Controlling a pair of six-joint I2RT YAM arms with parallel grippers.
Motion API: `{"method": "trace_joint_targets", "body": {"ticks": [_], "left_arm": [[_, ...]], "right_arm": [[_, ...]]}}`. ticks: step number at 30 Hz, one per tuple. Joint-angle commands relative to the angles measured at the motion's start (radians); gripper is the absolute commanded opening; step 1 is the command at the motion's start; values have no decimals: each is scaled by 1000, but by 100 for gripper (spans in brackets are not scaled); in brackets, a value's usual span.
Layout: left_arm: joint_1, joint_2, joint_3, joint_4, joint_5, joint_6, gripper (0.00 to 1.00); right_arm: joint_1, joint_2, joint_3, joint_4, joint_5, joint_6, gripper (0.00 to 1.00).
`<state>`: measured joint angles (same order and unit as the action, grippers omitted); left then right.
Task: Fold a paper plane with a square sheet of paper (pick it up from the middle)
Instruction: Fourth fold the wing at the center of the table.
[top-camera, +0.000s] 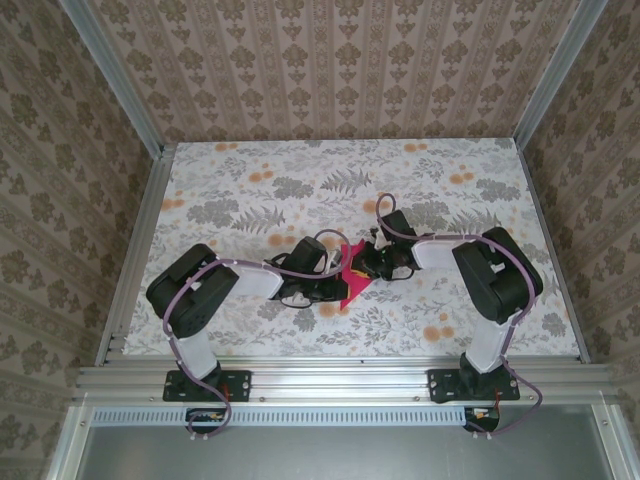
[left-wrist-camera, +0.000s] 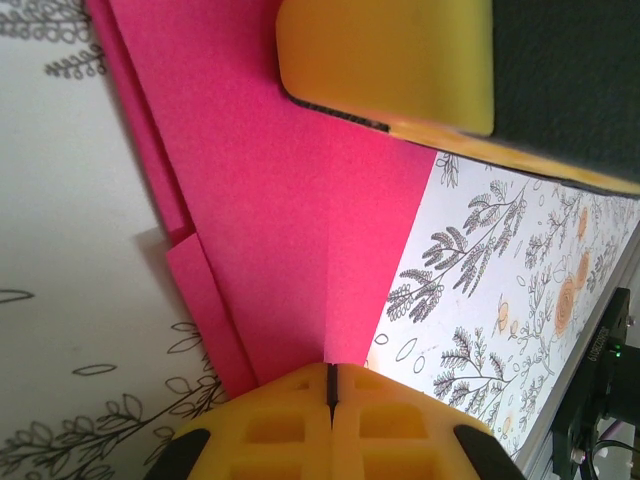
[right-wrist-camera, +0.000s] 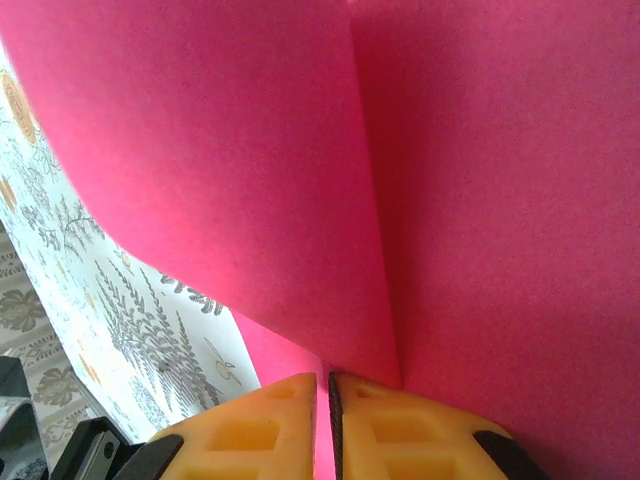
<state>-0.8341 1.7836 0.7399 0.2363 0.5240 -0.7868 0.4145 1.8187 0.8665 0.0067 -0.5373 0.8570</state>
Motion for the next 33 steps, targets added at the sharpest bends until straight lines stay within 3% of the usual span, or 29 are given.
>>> {"method": "trace_joint_targets", "body": {"ticks": [1, 33], "left_arm": [[-1, 83, -71, -212, -84, 6, 0], [10, 79, -90, -242, -68, 31, 0]], "right_arm": [[-37, 33, 52, -19, 79, -38, 15], [-135, 180, 231, -71, 69, -50, 15]]}}
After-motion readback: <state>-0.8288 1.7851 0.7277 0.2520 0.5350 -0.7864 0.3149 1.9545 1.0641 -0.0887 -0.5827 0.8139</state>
